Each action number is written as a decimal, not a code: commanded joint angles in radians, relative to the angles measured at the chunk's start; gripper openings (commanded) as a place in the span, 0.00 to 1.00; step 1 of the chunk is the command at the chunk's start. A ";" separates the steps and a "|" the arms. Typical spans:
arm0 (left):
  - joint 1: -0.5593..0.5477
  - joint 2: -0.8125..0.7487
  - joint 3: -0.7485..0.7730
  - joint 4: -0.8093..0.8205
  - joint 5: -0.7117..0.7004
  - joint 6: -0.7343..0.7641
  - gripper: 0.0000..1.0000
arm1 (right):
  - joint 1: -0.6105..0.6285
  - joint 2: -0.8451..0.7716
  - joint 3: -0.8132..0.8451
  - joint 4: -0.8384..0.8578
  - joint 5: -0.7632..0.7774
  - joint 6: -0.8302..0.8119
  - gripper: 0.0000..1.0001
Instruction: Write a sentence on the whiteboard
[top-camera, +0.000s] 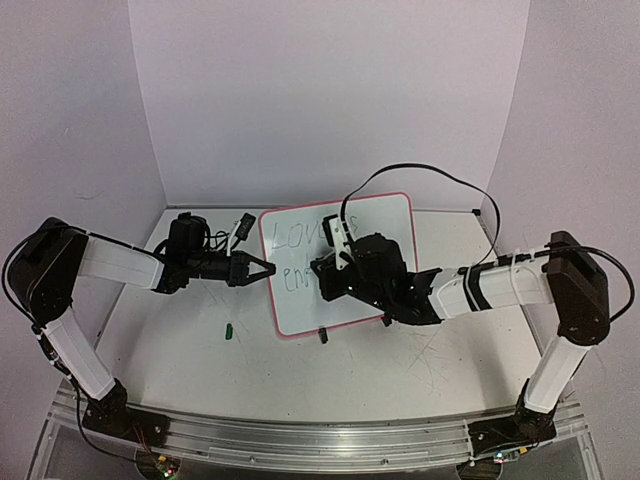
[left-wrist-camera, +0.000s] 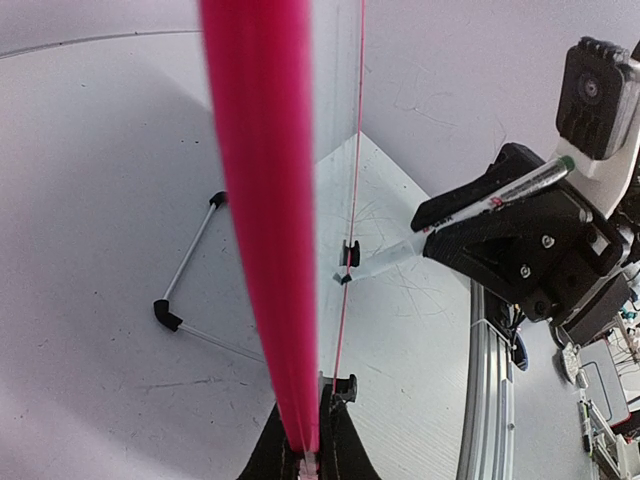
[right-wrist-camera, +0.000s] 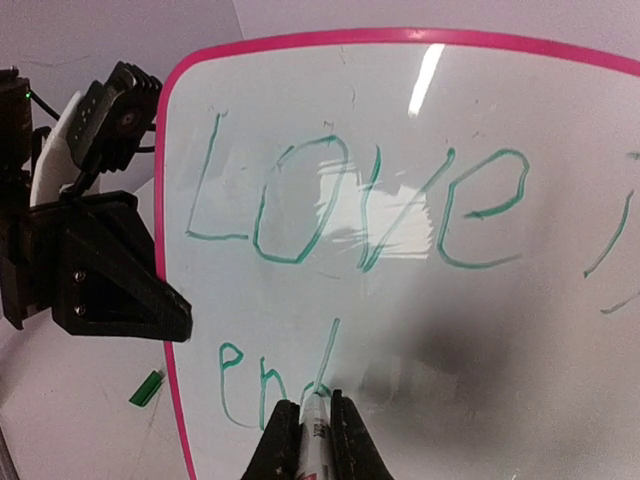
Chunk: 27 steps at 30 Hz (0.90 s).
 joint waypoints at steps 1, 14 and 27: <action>0.000 0.003 0.034 -0.009 -0.072 0.055 0.00 | -0.008 -0.016 -0.038 -0.029 0.035 0.019 0.00; 0.000 0.014 0.036 -0.010 -0.072 0.054 0.00 | -0.009 -0.101 -0.071 -0.070 0.088 -0.025 0.00; 0.000 0.015 0.043 -0.012 -0.075 0.057 0.00 | -0.011 -0.196 -0.096 0.043 -0.095 -0.055 0.00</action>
